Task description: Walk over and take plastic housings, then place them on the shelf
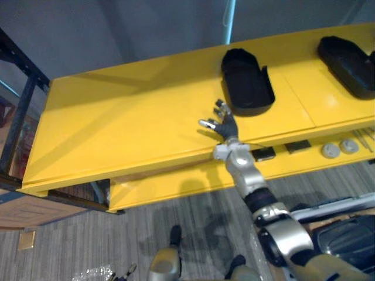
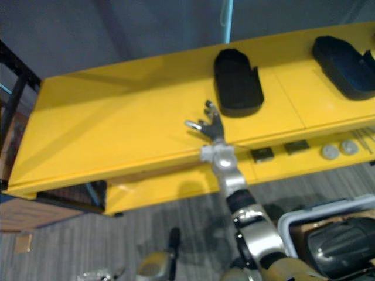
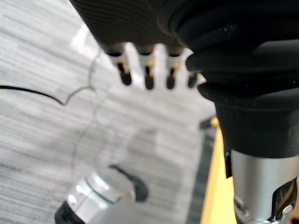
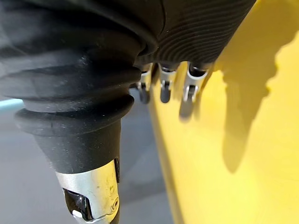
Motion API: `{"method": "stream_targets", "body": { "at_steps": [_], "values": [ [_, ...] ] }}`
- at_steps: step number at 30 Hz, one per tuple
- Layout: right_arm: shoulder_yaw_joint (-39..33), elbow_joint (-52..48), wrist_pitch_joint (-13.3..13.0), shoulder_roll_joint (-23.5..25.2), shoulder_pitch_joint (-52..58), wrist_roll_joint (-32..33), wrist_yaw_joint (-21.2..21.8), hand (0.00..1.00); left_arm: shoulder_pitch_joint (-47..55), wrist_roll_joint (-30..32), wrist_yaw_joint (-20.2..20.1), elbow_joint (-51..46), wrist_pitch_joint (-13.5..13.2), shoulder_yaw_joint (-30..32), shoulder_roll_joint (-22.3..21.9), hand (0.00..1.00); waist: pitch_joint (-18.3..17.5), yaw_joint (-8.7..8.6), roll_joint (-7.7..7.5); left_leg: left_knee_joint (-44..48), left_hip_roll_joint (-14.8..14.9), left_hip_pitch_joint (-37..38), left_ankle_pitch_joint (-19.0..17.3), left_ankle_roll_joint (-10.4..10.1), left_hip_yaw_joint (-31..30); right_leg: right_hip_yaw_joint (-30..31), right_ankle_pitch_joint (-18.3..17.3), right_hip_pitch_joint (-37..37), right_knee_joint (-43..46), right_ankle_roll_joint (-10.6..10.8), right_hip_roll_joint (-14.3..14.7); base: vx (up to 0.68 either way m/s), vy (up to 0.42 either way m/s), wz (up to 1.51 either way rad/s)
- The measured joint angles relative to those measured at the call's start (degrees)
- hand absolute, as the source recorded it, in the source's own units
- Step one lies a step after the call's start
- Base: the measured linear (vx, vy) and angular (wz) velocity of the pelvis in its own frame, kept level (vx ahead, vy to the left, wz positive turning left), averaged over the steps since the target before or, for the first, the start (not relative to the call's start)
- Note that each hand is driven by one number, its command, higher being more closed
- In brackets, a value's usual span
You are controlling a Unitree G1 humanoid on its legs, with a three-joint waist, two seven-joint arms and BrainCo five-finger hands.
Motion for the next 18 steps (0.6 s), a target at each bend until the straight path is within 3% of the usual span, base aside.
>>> {"method": "stream_targets", "body": {
  "at_steps": [9, 18],
  "values": [
    [-2.0, 1.5, -1.2, 0.0, -1.4, -2.3, -5.4, 0.00, 0.0, -0.4, -0.1, 0.0, 0.0, -0.5, 0.0, 0.00, 0.3, 0.10, 0.57, 0.0, 0.0, -0.1, 0.0, 0.0, 0.0, 0.0, -0.1, 0.0, 0.0, -0.1, -0.1, 0.00, 0.000, 0.00],
    [-2.5, 1.5, -1.4, 0.0, -1.5, -4.5, -8.3, 0.00, 0.0, -0.4, -0.2, 0.0, 0.1, -0.5, -0.1, 0.00, 0.5, 0.06, 0.94, 0.0, 0.0, -0.1, 0.0, 0.0, 0.0, 0.0, -0.1, -0.1, 0.0, 0.0, -0.4, 0.00, 0.000, 0.00]
  ]
}}
